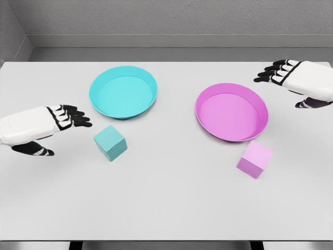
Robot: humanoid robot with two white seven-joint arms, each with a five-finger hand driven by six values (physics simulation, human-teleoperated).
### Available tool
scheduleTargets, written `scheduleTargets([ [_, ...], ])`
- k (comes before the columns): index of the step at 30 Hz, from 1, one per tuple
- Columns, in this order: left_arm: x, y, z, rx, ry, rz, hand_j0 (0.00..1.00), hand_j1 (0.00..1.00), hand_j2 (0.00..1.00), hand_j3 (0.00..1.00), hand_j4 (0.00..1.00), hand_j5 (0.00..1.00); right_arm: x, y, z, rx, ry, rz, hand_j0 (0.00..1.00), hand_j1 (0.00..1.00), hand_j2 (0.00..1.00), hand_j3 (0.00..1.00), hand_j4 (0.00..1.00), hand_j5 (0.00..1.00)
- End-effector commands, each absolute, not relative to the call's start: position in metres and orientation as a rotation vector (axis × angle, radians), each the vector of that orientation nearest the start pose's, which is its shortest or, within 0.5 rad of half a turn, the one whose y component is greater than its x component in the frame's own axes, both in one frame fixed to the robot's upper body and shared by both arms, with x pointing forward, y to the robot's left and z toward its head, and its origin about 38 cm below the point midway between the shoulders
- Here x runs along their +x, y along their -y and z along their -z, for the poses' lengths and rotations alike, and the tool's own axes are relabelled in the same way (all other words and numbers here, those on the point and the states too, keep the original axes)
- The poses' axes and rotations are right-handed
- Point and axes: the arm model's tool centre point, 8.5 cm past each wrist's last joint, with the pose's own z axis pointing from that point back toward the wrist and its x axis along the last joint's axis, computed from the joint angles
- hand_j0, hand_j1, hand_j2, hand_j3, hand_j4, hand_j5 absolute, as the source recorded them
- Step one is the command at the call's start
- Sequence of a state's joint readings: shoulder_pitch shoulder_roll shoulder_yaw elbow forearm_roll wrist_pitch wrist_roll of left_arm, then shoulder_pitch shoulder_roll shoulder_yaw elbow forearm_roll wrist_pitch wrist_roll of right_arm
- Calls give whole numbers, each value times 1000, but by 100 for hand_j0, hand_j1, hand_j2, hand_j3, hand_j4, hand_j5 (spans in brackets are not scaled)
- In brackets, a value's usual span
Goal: Place the blocks in the corresponding plates according to their colors
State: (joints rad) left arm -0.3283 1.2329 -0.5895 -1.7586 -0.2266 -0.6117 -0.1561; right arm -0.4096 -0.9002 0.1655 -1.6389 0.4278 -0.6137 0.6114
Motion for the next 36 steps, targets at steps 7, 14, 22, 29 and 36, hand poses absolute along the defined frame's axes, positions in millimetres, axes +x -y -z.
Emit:
scheduleTargets([
  [7,344,-312,-220,214,1619,2024,100,100,100,100,100,100,398,366,-283,-720,1393,-2049,100,100,100,100,100,100],
  [14,344,-271,-198,66,1604,2095,100,100,100,100,100,100,380,319,-225,-501,1437,-2100,100,100,100,100,100,100],
  [22,362,-267,-202,167,1570,2039,100,100,100,100,100,100,367,299,-203,-420,1388,-2202,100,100,100,100,100,100],
  [29,366,-262,-193,205,1537,2067,100,100,100,100,100,100,378,348,-257,-659,1387,-2102,100,100,100,100,100,100],
  [36,374,-263,-183,261,1483,2081,100,100,100,100,100,100,367,341,-248,-614,1335,-2189,100,100,100,100,100,100],
])
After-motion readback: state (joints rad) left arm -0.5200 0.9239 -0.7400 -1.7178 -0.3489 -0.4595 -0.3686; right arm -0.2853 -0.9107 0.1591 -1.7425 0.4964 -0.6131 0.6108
